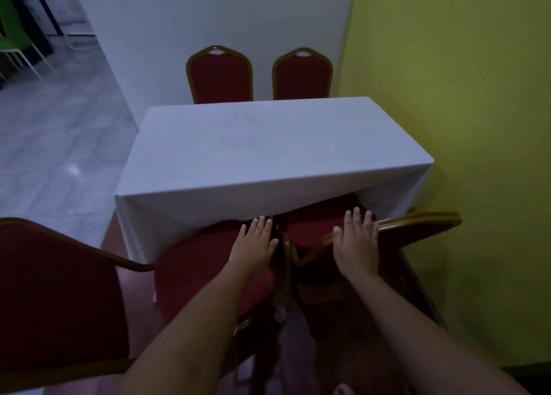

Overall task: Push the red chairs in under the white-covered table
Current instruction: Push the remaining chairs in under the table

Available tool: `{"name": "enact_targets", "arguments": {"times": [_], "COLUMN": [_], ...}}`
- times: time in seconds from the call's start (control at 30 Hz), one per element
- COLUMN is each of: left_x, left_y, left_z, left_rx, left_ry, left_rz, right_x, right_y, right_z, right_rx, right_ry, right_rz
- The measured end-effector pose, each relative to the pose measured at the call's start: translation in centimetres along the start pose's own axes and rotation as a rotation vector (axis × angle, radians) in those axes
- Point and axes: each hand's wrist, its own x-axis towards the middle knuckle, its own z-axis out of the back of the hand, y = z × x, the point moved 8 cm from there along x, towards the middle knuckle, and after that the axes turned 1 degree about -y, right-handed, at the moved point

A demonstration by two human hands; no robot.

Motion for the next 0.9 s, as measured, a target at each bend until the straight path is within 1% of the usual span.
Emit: {"name": "enact_targets", "arguments": {"times": [0.17,0.3,0.43,0.57,0.7,0.9], "left_x": [-3.0,-6.0,-8.9,-12.1,-15.7,-20.6], "left_y": [7.9,14.5,20.3,25.5,30.3,36.4], "left_z": [2.4,3.5,4.7,6.6,8.6,13.0], "left_rx": [0.065,0.083,0.097,0.159,0.211,0.261], "left_ry": [-0.041,-0.034,-0.065,-0.131,-0.097,-0.149], "left_rz": [0.066,0.168,0.294,0.421,0.534,0.645], "right_x": [-1.2,-2.1,-3.4,-4.9,-6.4,-9.7], "right_y": [9.5,15.7,21.5,26.8,31.8,39.6], "right_z": [-3.1,-5.2,-7.2,-8.8,-10.1,-10.4], "right_rx": [0.008,0.003,-0.004,-0.014,-0.004,0.053], "right_ry": [0.141,0.231,0.312,0.352,0.396,0.392], "right_rz": [0.087,0.169,0.285,0.412,0.524,0.683]}}
